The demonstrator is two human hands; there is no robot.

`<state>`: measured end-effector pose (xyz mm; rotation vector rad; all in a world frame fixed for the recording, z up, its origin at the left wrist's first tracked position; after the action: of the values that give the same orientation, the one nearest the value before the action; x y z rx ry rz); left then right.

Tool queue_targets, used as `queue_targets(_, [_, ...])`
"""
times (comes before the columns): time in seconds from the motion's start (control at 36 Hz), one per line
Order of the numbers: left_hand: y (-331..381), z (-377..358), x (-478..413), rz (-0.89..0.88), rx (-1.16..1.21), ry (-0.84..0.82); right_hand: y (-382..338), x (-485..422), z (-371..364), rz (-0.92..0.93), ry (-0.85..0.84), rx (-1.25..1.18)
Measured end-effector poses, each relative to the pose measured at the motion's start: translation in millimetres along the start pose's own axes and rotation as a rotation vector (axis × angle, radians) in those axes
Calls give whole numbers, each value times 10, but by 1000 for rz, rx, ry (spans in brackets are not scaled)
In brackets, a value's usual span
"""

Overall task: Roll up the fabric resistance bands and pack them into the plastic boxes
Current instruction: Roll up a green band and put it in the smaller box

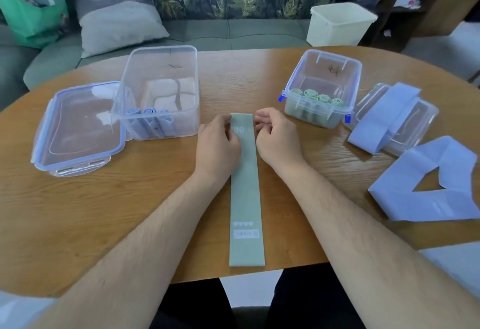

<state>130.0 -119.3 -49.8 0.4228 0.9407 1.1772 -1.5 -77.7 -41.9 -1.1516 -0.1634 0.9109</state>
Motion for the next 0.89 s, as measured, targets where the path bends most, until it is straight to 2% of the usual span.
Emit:
queue_targets(0.14, [-25,-5,21,-44,-18,-48,10,21,-12,35,-32,42])
queue_targets(0.39, [-8,22,26,-19,-40,-78,40,56,-28,47,-21,96])
queue_targets(0.53, [-11,29,17,-26,-32,-98,39,69,-29,86,-87,105])
queue_targets(0.69, [-17,84,88,13,40,2,57,146,-5,61,51,125])
queue_targets(0.89, [-47,130,170,-44,3,-48,4,225,55,72,-34,66])
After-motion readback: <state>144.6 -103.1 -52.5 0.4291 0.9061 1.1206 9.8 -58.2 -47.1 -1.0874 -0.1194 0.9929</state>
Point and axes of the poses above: each hand's wrist, its own x-axis away from the middle knuckle, its own z-axis out of the back of the hand, y = z × x, the point moved 1 cm from there along -x, towards the middle knuckle, and after that the axes turned 13 degrees about y, right-handed, at the moved point
